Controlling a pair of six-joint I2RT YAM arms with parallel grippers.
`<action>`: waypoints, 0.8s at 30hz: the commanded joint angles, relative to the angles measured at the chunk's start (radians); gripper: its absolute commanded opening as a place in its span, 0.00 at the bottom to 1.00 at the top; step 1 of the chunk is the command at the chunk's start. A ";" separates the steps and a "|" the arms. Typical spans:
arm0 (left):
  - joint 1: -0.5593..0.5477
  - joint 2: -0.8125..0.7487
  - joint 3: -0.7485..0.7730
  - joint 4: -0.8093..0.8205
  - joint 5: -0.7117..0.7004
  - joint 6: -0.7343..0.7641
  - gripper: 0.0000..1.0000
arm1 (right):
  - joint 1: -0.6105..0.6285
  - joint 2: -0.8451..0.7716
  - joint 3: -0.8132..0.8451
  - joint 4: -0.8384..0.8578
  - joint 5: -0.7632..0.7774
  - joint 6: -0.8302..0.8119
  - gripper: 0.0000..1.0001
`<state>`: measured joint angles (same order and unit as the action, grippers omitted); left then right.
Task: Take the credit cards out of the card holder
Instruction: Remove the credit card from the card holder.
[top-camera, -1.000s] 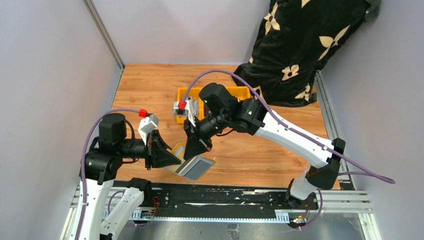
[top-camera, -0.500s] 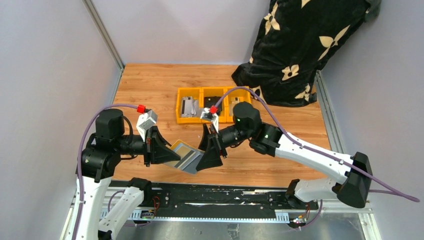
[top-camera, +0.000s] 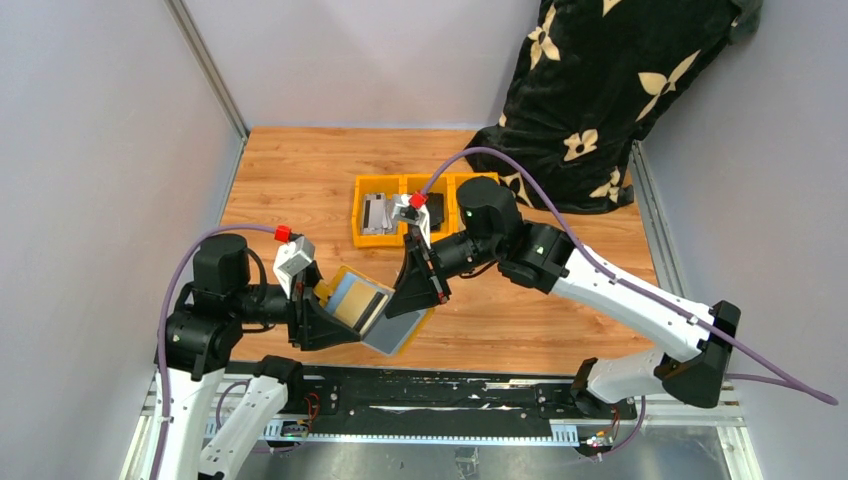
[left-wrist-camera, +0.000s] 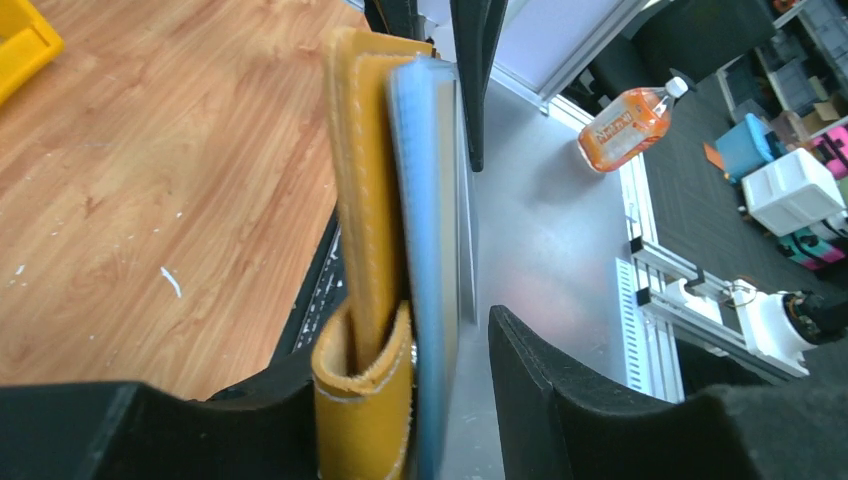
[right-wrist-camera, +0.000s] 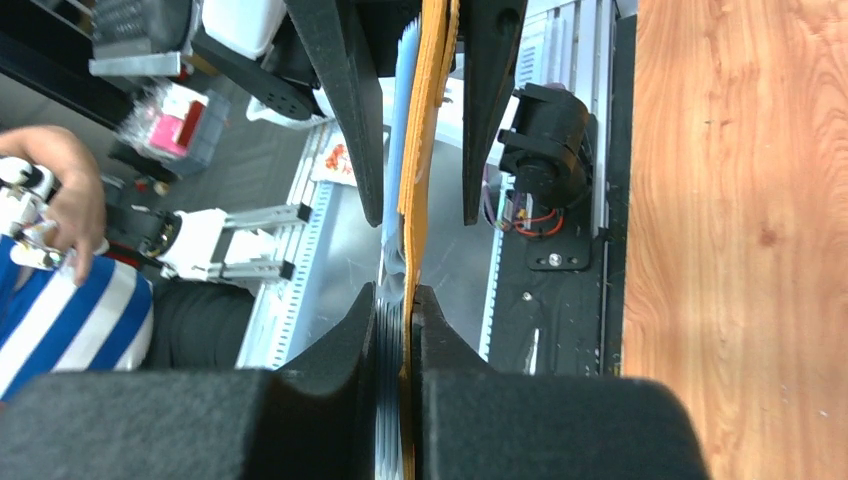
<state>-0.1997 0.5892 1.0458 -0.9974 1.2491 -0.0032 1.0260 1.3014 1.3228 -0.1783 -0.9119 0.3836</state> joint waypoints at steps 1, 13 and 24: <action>-0.004 0.003 -0.026 -0.031 0.091 0.015 0.50 | 0.035 0.065 0.146 -0.405 0.006 -0.259 0.00; -0.006 -0.001 -0.054 -0.029 0.195 0.009 0.23 | 0.096 0.185 0.347 -0.628 0.052 -0.413 0.00; -0.007 -0.022 -0.065 -0.031 0.256 -0.023 0.15 | 0.104 0.192 0.393 -0.619 -0.040 -0.440 0.00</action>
<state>-0.2001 0.5694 0.9787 -0.9817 1.4139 -0.0185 1.1137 1.4971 1.6787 -0.7940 -0.8917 -0.0265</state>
